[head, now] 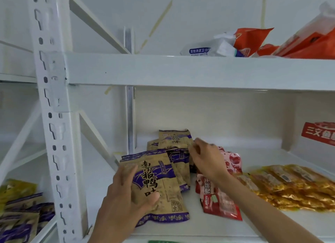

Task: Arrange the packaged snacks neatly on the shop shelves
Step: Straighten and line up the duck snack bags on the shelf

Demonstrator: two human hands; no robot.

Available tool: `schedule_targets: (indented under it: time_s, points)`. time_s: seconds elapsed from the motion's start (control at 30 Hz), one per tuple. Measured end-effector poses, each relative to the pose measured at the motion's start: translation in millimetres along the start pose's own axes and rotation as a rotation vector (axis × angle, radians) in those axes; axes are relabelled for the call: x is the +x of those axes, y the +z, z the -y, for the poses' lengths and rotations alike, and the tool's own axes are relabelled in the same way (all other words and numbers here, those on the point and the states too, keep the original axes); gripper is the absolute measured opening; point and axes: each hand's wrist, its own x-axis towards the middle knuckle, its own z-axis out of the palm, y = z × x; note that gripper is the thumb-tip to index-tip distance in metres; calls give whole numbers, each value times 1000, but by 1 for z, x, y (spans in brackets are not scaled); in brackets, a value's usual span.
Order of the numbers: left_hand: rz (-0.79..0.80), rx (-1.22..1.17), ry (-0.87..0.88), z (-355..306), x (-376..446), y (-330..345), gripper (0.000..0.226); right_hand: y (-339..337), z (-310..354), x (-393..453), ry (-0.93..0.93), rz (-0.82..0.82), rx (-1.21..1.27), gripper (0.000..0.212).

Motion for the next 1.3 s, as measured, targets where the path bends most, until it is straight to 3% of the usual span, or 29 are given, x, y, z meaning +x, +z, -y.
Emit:
schedule_targets:
  time_s: [0.07,0.27,0.33,0.4,0.5,0.6,0.7,0.77,0.83,0.97,1.13,1.3]
  points:
    - [86,51,2,-3,2,0,124,12,-5,39,107,-16,-86,23]
    - [327,197,76,-11,17,1,122,58,-39,120,437,118,-236,71]
    - [364,208,85,-9,23,3,111,70,-49,137,536,170,-57,70]
    - [389,219,96,-7,29,5,106,75,-52,146,613,185,222,51]
    - [409,251,94,-1,33,9,106,62,-50,152,729,77,582,46]
    - [366,235,105,4,40,12,110,29,-53,157,679,-71,610,44]
    - [334,214,129,6,49,15,108,2,-62,146,601,-206,692,20]
    - [324,194,146,7,54,17,103,-3,-68,130,582,-261,754,28]
    - [315,196,160,5,56,19,100,3,-72,116,612,-247,781,42]
    - [282,195,175,1,52,26,100,30,-67,101,683,-199,749,42]
    - [278,110,171,3,47,25,109,56,-32,101,516,-1,489,19]
    - [292,38,184,3,41,21,100,67,-20,108,450,23,486,28]
